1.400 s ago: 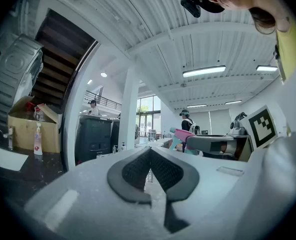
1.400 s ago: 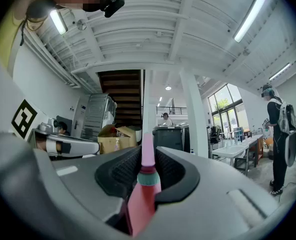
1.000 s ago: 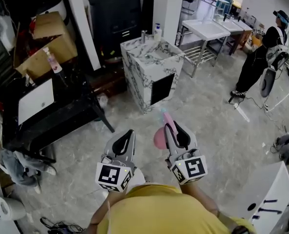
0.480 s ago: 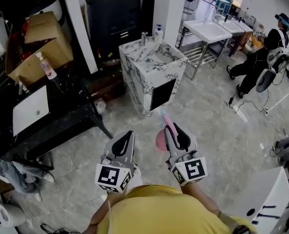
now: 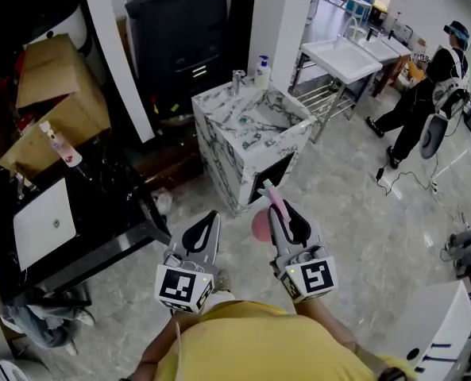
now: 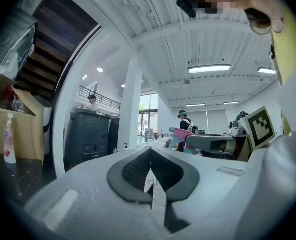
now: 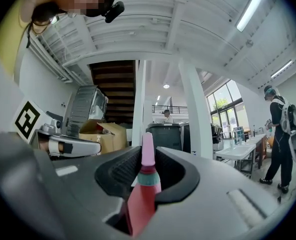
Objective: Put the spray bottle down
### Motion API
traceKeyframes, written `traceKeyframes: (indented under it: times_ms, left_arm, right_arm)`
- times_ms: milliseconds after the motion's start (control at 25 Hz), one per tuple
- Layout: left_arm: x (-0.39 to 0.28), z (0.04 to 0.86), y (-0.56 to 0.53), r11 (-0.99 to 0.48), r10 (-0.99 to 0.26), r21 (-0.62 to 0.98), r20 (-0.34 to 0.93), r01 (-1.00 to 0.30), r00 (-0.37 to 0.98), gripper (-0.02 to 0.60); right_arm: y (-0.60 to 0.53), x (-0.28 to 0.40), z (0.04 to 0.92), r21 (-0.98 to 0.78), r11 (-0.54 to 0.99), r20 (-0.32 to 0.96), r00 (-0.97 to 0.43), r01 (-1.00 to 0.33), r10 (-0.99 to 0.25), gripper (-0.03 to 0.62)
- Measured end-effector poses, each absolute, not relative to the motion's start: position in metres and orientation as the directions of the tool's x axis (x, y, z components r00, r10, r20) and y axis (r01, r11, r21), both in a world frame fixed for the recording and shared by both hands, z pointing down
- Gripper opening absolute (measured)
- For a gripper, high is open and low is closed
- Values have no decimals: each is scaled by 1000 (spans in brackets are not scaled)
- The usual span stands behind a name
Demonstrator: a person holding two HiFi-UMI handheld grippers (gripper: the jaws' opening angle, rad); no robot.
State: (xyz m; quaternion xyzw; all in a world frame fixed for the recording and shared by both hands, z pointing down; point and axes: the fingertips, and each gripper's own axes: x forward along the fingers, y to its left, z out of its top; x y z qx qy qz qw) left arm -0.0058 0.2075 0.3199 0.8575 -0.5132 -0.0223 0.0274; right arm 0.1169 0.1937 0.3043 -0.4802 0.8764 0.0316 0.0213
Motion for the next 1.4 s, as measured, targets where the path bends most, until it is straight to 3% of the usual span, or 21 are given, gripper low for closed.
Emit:
traceKeyframes:
  times_ms: [680, 1400]
  left_arm:
    - [-32, 349, 103, -530, -843, 141, 17, -836, 537, 0]
    - [-45, 335, -83, -419, -908, 116, -22, -901, 419, 0]
  right_arm:
    - [91, 88, 318, 30, 487, -48, -488, -873, -871, 86]
    - [-115, 61, 308, 45, 639, -83, -640, -768, -764, 86]
